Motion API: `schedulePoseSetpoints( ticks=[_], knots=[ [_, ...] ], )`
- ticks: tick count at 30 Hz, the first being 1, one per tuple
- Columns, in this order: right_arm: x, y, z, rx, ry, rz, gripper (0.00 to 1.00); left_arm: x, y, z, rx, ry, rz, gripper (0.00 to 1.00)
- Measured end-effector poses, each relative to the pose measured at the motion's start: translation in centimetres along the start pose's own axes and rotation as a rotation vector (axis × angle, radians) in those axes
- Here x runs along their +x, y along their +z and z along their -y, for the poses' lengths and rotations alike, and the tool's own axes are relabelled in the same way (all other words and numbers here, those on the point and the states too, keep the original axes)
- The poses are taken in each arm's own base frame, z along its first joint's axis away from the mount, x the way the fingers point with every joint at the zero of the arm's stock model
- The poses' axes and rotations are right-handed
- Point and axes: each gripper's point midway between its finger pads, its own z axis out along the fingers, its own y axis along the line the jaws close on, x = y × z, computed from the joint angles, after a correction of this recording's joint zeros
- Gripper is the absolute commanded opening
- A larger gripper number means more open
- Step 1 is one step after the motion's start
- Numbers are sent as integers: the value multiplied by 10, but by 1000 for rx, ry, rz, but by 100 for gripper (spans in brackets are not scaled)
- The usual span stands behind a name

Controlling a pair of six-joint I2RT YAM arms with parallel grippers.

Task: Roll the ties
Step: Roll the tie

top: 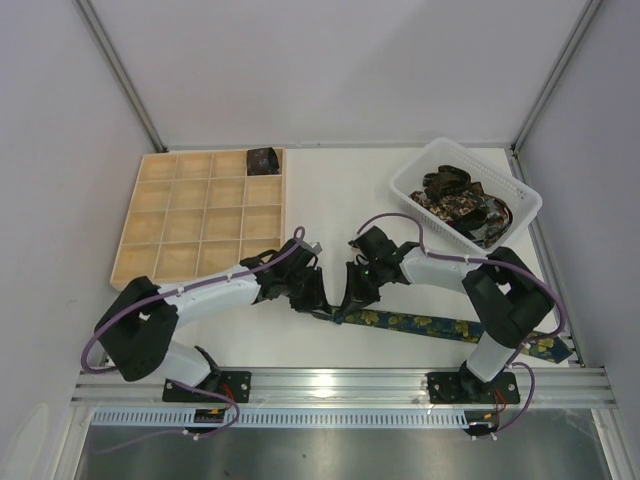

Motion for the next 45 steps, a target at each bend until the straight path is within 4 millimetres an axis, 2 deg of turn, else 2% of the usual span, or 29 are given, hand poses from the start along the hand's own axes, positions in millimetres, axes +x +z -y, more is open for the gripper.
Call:
schedulePoseSetpoints(
  ticks=[8, 18, 25, 31, 40, 45],
  knots=[
    [-5, 3, 7, 11, 1, -6, 0, -2, 9, -11, -32, -12, -22, 23],
    [-15, 2, 6, 2, -23, -13, 0, -15, 10, -9, -23, -13, -3, 20],
    [-23, -6, -3, 4, -65, -18, 0, -15, 8, -7, -9, -18, -11, 20],
    [-30, -12, -10, -6, -92, -10, 0, -29, 4, -4, 0, -34, 16, 19],
    [-26, -3, 6, 26, -99, -53, 0, -42, 2, 1, 15, -41, 41, 20],
    [-25, 1, 13, 38, -106, -69, 0, -47, 6, -4, 4, -57, 36, 19]
  ],
)
